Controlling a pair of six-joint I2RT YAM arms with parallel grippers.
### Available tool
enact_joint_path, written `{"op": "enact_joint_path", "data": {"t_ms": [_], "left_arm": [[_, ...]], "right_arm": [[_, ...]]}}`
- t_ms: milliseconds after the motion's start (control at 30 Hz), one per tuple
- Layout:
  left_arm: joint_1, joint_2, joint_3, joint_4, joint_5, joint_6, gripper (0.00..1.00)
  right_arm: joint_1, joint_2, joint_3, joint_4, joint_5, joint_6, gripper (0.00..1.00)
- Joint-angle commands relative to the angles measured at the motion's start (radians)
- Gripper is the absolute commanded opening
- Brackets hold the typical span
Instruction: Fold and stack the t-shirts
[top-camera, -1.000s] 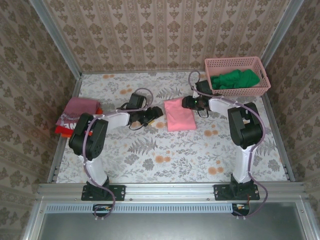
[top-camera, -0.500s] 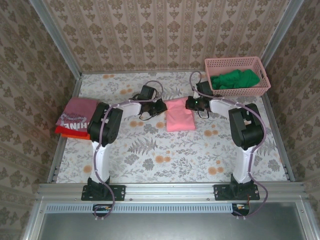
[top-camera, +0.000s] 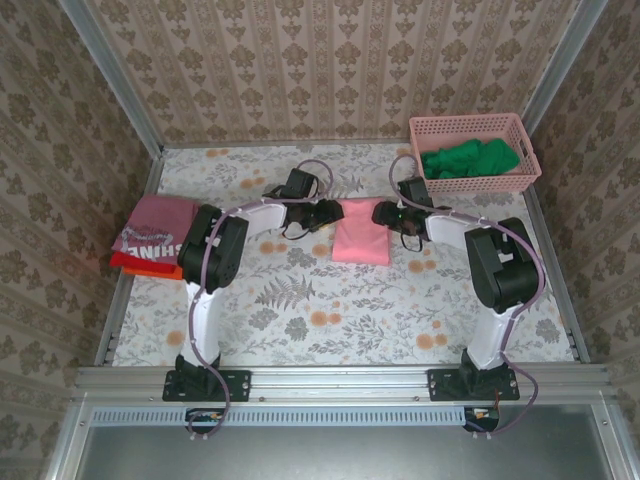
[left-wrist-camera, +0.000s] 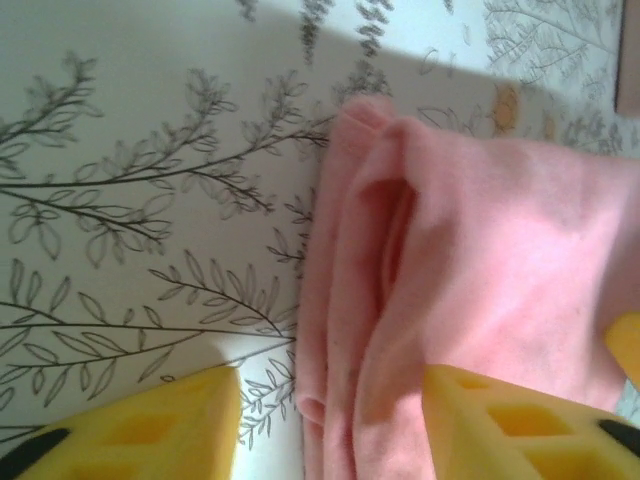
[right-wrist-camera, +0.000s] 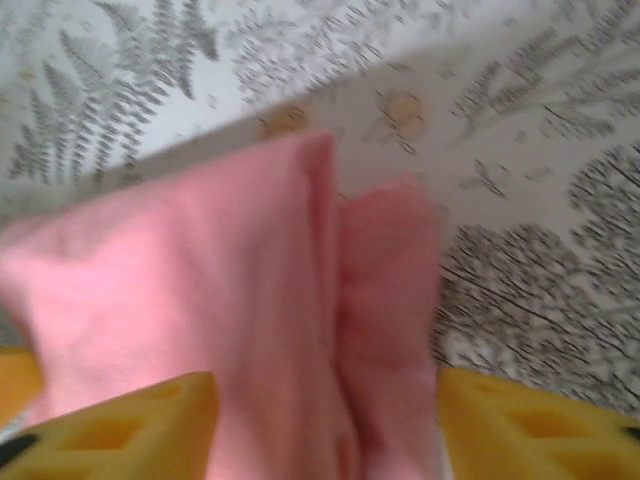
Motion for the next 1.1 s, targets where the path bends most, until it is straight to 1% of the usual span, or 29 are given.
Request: {"op": "enact_joint_path", "data": {"t_ms": [0, 100, 267, 333, 367, 433, 500, 600, 667, 767, 967, 1067], "left_arm": [[-0.018, -0.106, -0.048, -0.051, -0.087, 0.065, 0.62], [-0.025, -0.143, -0.083, -0.040, -0.090, 0.067, 0.69], [-0.040, -0.162, -0.151, 0.013, -0.055, 0.027, 0.71], [-0.044, -0.164, -0.179, 0.041, -0.046, 0.008, 0.71], [-0.047, -0.164, -0.191, 0.052, -0.043, 0.002, 0.71], [-0.049, -0.165, -0.212, 0.076, -0.032, -0.012, 0.71], [-0.050, -0.166, -0.236, 0.099, -0.020, -0.029, 0.71], [-0.052, -0.174, -0.258, 0.136, -0.002, -0.049, 0.71], [-0.054, -0.174, -0.266, 0.162, 0.015, -0.066, 0.71], [-0.062, -0.162, -0.257, 0.172, 0.028, -0.070, 0.71], [-0.071, -0.101, -0.220, 0.181, 0.062, -0.077, 0.66], [-0.076, -0.074, -0.201, 0.173, 0.060, -0.067, 0.62]], "right_arm": [[0.007, -0.052, -0.052, 0.038, 0.028, 0.053, 0.69], [0.019, -0.051, -0.084, 0.045, -0.009, 0.078, 0.69], [0.035, -0.034, -0.123, 0.077, -0.057, 0.112, 0.66], [0.039, -0.023, -0.125, 0.090, -0.084, 0.122, 0.61], [0.042, -0.019, -0.122, 0.089, -0.093, 0.123, 0.57], [0.046, -0.007, -0.116, 0.081, -0.102, 0.124, 0.46], [0.049, -0.004, -0.116, 0.086, -0.115, 0.135, 0.31], [0.058, -0.014, -0.127, 0.103, -0.124, 0.159, 0.15], [0.062, -0.021, -0.135, 0.109, -0.113, 0.169, 0.07], [0.060, -0.018, -0.141, 0.108, -0.110, 0.157, 0.00], [0.062, 0.008, -0.145, 0.130, -0.145, 0.159, 0.00], [0.062, 0.015, -0.146, 0.143, -0.159, 0.161, 0.00]]}}
